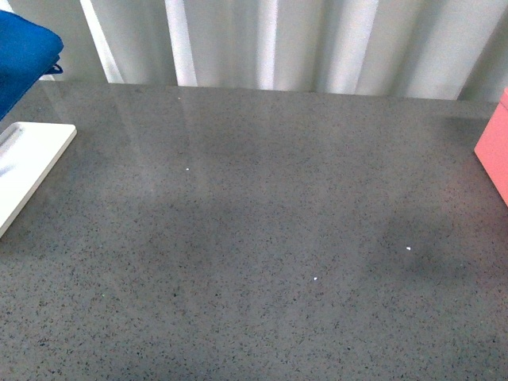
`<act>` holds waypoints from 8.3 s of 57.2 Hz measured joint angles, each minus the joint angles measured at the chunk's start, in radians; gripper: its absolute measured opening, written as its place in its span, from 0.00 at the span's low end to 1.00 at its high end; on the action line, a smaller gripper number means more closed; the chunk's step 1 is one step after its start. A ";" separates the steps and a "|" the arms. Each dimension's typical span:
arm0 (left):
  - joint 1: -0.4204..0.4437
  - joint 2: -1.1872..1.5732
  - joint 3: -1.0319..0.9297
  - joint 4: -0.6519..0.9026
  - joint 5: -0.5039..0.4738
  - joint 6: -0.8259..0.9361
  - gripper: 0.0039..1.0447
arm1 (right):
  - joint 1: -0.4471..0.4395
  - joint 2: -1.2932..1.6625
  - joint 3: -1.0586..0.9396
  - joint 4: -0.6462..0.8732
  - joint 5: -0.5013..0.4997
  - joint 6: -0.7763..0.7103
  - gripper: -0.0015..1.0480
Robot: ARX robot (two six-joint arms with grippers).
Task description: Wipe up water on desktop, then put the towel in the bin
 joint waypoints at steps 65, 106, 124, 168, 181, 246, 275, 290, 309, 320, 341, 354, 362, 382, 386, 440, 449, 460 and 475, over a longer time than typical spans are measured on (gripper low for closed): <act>-0.018 -0.094 -0.058 0.077 0.198 -0.072 0.05 | 0.000 0.000 0.000 0.000 0.000 0.000 0.93; -0.472 -0.417 -0.262 0.359 0.589 -0.588 0.05 | 0.000 0.000 0.000 0.000 0.000 0.000 0.93; -0.547 -0.351 -0.192 0.370 0.513 -0.597 0.05 | 0.000 0.000 0.000 0.000 0.000 0.000 0.93; -0.554 -0.349 -0.187 0.370 0.512 -0.594 0.05 | 0.110 1.262 0.361 0.586 -0.601 0.166 0.93; -0.554 -0.349 -0.187 0.370 0.512 -0.594 0.05 | 0.285 1.395 0.430 0.760 -0.637 0.225 0.93; -0.543 -0.350 -0.185 0.370 0.491 -0.582 0.05 | 0.450 1.866 0.858 1.048 -0.693 0.534 0.64; -0.552 -0.350 -0.185 0.370 0.509 -0.578 0.55 | 0.440 1.834 0.846 0.980 -0.653 0.488 0.06; -0.554 -0.350 -0.185 0.370 0.511 -0.578 0.91 | 0.428 1.823 0.829 0.969 -0.636 0.469 0.05; -0.554 -0.350 -0.185 0.370 0.510 -0.579 0.94 | 0.422 1.821 0.813 0.967 -0.620 0.463 0.05; -0.564 -0.350 -0.193 0.397 0.438 -0.563 0.91 | 0.408 1.819 0.783 0.966 -0.608 0.462 0.05; -0.477 -0.610 -0.674 0.819 -0.230 -0.379 0.34 | 0.370 1.802 0.764 0.948 -0.601 0.458 0.05; -0.414 -0.751 -0.870 0.857 -0.150 -0.367 0.03 | 0.369 1.793 0.759 0.936 -0.597 0.448 0.05; -0.376 -0.829 -0.951 0.860 -0.120 -0.364 0.03 | 0.363 1.792 0.756 0.937 -0.595 0.447 0.05; -0.285 -1.049 -1.098 0.786 -0.014 -0.364 0.03 | 0.350 1.784 0.755 0.907 -0.600 0.435 0.05; -0.250 -1.087 -1.115 0.764 0.016 -0.364 0.03 | 0.349 1.784 0.755 0.906 -0.600 0.432 0.05; -0.231 -1.559 -1.194 0.405 0.022 -0.363 0.03 | 0.357 1.763 0.742 0.908 -0.603 0.428 0.05; -0.231 -1.617 -1.194 0.348 0.022 -0.363 0.03 | 0.361 1.763 0.732 0.908 -0.601 0.428 0.05; -0.231 -1.683 -1.194 0.283 0.023 -0.363 0.03 | 0.367 1.762 0.725 0.908 -0.598 0.428 0.05; -0.231 -1.852 -1.194 0.078 0.023 -0.363 0.03 | 0.368 1.750 0.716 0.907 -0.597 0.428 0.05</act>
